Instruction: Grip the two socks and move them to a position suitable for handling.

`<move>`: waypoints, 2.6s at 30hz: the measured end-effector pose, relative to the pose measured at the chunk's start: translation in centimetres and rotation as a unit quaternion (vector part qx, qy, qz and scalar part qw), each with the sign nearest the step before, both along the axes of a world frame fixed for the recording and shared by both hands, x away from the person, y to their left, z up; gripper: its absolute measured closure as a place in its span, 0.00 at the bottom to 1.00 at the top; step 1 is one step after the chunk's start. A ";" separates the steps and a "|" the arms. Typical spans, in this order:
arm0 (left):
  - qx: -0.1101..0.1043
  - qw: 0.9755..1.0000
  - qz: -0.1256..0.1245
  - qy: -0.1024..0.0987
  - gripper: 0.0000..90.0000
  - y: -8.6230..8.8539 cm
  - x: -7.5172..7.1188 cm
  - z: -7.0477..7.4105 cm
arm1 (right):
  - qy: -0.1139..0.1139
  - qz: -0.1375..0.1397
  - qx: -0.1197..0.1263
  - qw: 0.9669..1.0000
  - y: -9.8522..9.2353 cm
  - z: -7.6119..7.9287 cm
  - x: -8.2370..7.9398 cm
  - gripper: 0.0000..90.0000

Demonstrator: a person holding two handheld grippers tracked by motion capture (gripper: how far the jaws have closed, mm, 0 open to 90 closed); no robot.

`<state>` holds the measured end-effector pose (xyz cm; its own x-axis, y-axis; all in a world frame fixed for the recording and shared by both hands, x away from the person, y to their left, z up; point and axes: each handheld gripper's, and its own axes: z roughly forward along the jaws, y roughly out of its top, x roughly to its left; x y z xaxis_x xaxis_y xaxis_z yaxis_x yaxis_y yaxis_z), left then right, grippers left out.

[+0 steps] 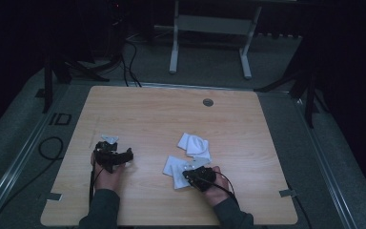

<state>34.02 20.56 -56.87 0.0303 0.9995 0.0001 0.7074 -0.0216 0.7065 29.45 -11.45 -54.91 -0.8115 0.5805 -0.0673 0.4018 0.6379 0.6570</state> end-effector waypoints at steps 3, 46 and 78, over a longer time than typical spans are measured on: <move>0.000 1.000 0.000 0.000 0.13 0.0 0.0 0.0 | 0.001 0.004 -0.001 1.000 0.3 0.0 0.2 0.99; 0.000 1.000 0.000 0.000 0.13 0.0 0.0 0.0 | 0.027 0.010 0.028 0.999 2.0 2.3 1.4 0.75; 0.000 1.000 -0.001 0.000 0.13 -0.1 0.0 0.0 | -0.012 -0.053 0.084 0.995 -6.8 7.2 -0.7 0.98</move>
<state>33.99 20.51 -56.87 0.0330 0.9995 0.0003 0.7076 -0.0236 0.7062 28.72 -18.28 -47.70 -0.7442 0.6676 0.0203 0.4443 0.4723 0.7613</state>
